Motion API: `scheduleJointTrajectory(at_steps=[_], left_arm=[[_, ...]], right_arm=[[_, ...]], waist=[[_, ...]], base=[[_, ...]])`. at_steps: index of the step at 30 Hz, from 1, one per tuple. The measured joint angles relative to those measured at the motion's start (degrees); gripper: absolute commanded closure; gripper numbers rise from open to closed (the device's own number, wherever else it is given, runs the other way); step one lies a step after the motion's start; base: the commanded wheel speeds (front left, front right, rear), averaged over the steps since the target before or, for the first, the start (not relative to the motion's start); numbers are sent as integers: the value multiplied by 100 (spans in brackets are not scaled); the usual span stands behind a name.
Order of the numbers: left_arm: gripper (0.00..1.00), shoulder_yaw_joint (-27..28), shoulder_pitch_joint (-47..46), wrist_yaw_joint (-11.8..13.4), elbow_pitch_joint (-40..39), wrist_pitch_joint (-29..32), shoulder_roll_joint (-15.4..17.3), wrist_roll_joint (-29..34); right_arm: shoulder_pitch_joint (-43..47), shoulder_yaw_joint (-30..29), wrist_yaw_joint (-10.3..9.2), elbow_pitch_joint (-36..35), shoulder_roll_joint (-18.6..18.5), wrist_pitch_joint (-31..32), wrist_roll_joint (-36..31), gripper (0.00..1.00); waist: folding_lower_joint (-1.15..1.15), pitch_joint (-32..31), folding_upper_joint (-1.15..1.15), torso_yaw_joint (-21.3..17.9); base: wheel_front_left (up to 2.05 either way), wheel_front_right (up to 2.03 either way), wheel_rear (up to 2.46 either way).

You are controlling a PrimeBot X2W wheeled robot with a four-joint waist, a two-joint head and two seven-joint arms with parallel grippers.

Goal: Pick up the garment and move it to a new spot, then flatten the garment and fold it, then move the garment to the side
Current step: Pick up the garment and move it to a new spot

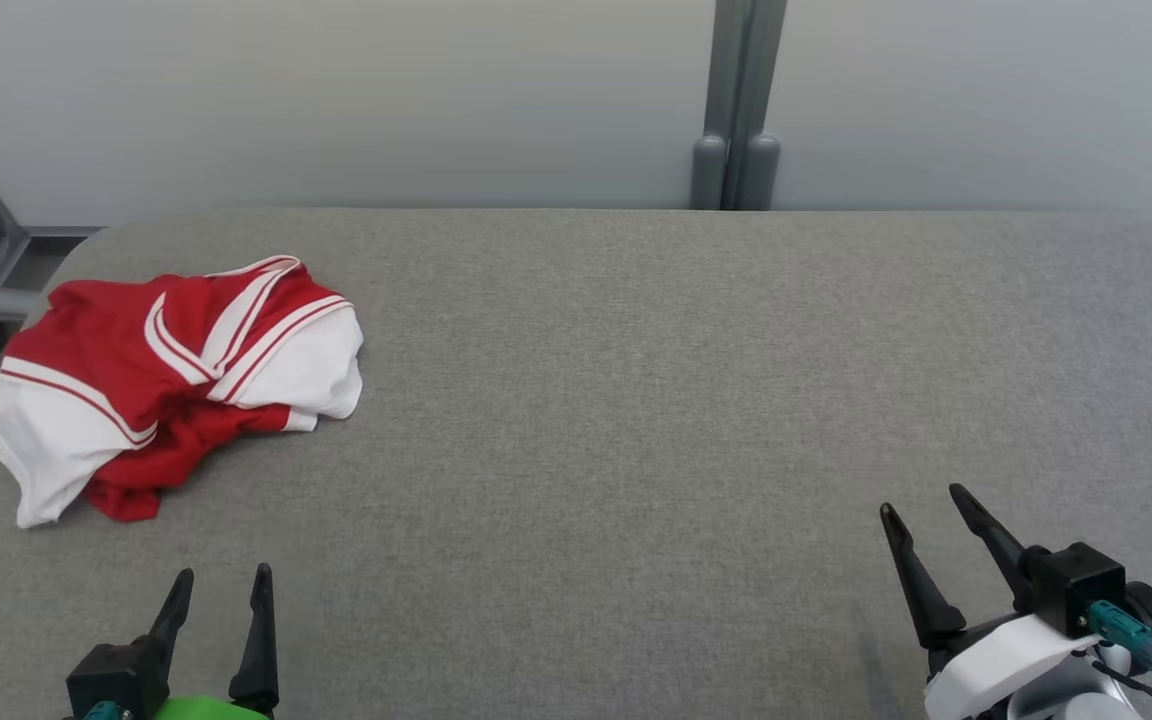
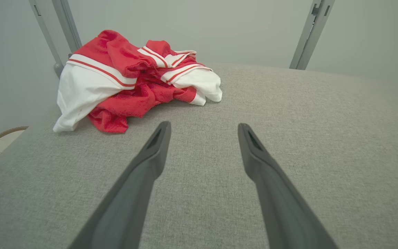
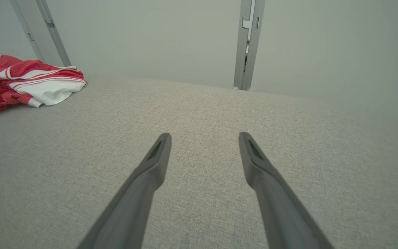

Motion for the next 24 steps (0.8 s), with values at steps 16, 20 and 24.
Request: scheduleJointTrajectory(at_steps=[16,20,24], left_arm=[[0,470,161,57,33,0,-7,34],[0,612,292,57,33,0,-2,34],[0,764,341,56,8,0,-4,21]], right_arm=[[-35,370,127,112,177,0,-98,0],[-35,427,144,145,210,0,-107,0],[-34,492,176,148,225,0,-137,0]], waist=[[0,-163,0,1154],[0,-231,0,1295],[0,-228,0,1292]], base=[[0,0,0],[0,0,0],[0,0,0]])
